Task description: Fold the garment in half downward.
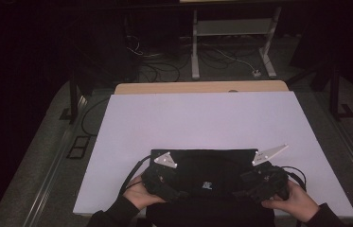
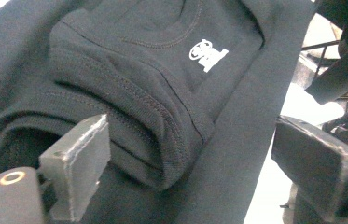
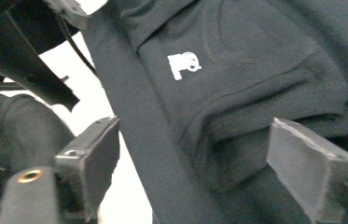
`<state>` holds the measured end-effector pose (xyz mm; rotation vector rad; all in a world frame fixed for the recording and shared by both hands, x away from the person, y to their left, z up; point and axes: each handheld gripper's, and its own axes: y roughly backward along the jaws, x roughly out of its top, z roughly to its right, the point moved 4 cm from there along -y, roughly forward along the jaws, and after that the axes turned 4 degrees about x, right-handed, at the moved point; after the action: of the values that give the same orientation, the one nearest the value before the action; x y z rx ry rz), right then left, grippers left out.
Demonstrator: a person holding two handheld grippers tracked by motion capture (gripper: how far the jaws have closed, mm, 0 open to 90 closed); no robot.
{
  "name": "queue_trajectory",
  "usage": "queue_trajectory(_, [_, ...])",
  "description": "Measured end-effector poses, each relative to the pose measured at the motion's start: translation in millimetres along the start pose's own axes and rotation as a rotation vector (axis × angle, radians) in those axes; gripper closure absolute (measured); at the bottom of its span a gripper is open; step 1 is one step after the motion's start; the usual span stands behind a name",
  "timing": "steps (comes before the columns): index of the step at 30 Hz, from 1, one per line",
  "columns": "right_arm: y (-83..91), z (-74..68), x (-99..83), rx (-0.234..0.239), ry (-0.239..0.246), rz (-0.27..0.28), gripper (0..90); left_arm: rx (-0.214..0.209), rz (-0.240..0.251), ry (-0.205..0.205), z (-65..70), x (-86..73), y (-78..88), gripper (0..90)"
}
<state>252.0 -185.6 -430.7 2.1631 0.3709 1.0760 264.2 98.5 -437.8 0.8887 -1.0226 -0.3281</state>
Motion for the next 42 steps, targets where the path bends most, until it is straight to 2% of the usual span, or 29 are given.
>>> queue_trajectory(3, [2.5,2.5,1.2,-0.009,-0.006,0.005,13.0,0.012,0.013,-0.013,-0.3,2.0,0.6,0.5])
queue_trajectory(6, [6.7,4.1,3.5,-0.006,-0.006,0.009,6.1,0.030,0.027,-0.039,-2.8,4.7,3.5,0.0])
queue_trajectory(10, [14.9,4.9,7.9,-0.017,-0.001,0.023,0.1,0.042,0.048,-0.036,-8.1,8.0,9.7,0.0])
queue_trajectory(15, [29.6,9.9,12.4,-0.035,-0.002,0.064,0.0,0.053,0.074,-0.039,-14.0,12.0,20.6,0.0])
queue_trajectory(23, [49.2,20.9,13.6,-0.073,-0.016,0.092,0.0,0.066,0.103,-0.019,-24.3,14.1,35.3,0.0])
queue_trajectory(34, [60.3,29.6,19.0,-0.099,-0.006,0.091,0.0,0.106,0.103,-0.025,-33.3,16.4,47.2,0.0])
queue_trajectory(42, [66.6,33.4,24.4,-0.122,-0.008,0.096,0.0,0.114,0.111,-0.018,-40.8,18.1,51.9,0.0])
